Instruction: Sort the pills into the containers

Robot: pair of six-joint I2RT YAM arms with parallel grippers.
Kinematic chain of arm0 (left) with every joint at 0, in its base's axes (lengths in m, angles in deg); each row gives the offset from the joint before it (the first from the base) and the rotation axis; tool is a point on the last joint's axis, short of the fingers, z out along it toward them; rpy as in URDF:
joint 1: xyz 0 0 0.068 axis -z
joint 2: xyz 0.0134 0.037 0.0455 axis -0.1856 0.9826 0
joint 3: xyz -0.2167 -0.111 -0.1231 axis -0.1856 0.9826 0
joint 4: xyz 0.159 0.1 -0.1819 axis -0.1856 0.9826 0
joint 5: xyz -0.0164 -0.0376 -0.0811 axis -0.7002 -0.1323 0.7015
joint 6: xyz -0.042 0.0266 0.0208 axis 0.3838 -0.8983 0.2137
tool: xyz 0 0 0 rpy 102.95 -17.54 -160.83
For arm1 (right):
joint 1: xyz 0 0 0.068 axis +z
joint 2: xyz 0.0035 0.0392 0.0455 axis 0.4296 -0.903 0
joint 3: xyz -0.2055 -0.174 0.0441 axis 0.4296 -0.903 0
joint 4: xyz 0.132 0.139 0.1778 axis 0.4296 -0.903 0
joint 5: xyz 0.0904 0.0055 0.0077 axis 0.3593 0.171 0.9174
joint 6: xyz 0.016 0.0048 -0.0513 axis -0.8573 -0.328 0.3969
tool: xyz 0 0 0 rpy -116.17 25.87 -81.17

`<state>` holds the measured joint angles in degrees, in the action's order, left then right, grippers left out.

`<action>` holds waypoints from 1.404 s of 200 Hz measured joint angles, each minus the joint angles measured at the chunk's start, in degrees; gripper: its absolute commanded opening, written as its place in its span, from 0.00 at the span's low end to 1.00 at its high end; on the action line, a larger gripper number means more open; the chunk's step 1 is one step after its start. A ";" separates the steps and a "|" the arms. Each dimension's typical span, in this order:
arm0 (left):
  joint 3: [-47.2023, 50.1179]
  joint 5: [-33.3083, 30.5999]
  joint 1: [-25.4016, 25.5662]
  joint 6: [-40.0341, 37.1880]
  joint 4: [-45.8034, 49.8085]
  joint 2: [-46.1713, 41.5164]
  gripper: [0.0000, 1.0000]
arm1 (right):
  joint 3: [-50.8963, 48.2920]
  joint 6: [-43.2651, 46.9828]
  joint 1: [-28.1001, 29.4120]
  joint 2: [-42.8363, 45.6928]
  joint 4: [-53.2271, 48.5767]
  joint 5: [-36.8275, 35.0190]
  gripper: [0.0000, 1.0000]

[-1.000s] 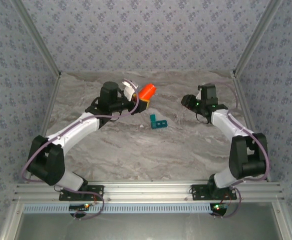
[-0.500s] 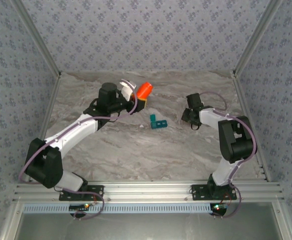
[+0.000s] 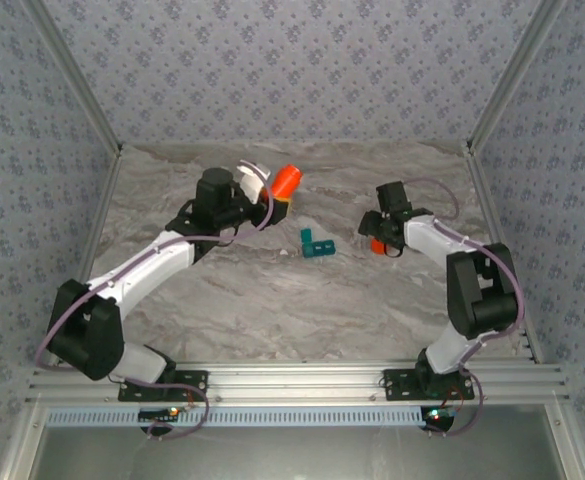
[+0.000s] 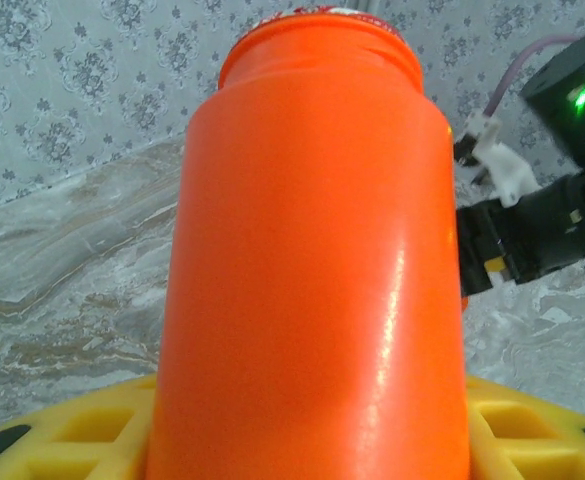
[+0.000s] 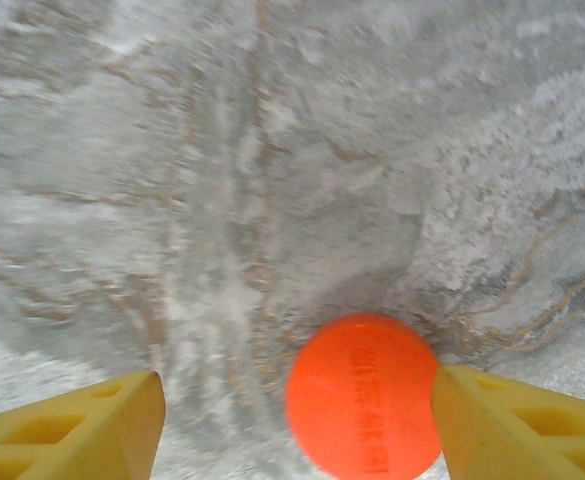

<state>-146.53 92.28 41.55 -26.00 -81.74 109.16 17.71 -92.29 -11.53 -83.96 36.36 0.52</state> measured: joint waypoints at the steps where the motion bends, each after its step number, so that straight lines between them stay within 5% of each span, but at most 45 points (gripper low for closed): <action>1: 0.02 -0.04 0.00 -0.04 0.00 -0.04 0.00 | 0.09 0.02 0.02 0.04 -0.04 0.11 0.69; 18: 0.50 -0.98 0.00 -0.37 0.20 -0.61 0.00 | 1.70 -0.07 0.13 0.61 -0.11 3.23 0.64; 64: 2.54 -3.80 0.00 -1.14 1.07 -2.82 0.00 | 3.52 0.33 1.16 -1.31 -0.52 10.32 0.28; 97: 4.44 -5.55 0.00 -1.44 1.73 -4.44 0.00 | 3.80 0.83 2.80 -5.62 -0.55 12.52 0.18; 281: 8.61 -7.78 0.00 -1.16 3.96 -7.67 0.00 | 7.08 -1.16 13.27 -12.61 -0.46 14.93 0.14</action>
<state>-137.92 84.49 41.55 -27.16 -77.78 101.49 24.79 -93.45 1.74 -96.57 35.90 15.45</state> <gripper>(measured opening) 0.514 0.143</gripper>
